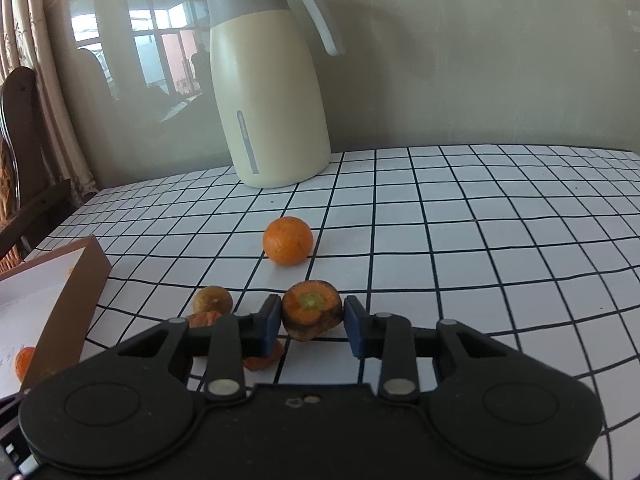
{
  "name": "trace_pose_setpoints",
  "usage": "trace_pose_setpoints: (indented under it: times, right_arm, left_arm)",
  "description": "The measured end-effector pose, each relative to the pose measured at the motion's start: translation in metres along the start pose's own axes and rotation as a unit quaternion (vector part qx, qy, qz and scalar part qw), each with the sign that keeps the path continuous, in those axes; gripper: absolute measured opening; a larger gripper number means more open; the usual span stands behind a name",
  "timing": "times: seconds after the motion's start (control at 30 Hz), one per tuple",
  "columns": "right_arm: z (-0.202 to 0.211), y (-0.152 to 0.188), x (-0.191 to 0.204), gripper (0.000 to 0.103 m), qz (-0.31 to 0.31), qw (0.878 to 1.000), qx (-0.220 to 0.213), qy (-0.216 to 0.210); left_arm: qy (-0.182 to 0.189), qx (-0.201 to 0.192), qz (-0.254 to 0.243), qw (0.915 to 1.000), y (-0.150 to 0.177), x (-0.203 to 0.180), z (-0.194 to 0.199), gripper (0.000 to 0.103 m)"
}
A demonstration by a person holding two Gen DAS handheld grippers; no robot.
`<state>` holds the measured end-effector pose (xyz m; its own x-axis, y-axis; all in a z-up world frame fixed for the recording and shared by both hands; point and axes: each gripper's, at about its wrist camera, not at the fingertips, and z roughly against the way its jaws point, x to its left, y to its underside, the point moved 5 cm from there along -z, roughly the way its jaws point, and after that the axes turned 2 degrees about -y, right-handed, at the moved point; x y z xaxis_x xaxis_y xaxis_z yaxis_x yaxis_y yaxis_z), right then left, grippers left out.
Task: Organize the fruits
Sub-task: 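Close the right gripper on a cut brown fruit piece while the left gripper holds the dark fruit, then carry the dark fruit in the left gripper over the box while the right gripper carries its piece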
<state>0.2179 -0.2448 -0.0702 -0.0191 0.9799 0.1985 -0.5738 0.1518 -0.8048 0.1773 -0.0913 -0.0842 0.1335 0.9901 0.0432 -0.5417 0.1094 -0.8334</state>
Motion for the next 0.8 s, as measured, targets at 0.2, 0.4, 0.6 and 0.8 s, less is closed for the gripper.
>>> trace_pose_setpoints:
  times: [0.2, 0.4, 0.6, 0.8]
  right_arm:
    - [0.019, 0.007, -0.002, 0.025, 0.004, 1.000, -0.005, -0.003]
    - [0.038, 0.018, -0.007, 0.025, 0.000, 1.000, -0.005, -0.012]
    - [0.045, 0.022, -0.006, 0.025, 0.007, 1.000, -0.006, -0.017]
    - [0.047, 0.021, -0.003, 0.025, 0.006, 1.000, -0.010, -0.023]
  left_arm:
    - [-0.002, -0.003, -0.006, 1.0000, 0.000, -0.001, 0.000, 0.044]
    - [-0.004, -0.009, -0.008, 0.9999, 0.002, -0.002, 0.000, 0.044]
    - [-0.003, -0.011, -0.006, 0.9999, 0.001, -0.001, -0.001, 0.043]
    - [0.003, -0.020, 0.010, 0.9997, 0.000, 0.001, 0.003, 0.042]
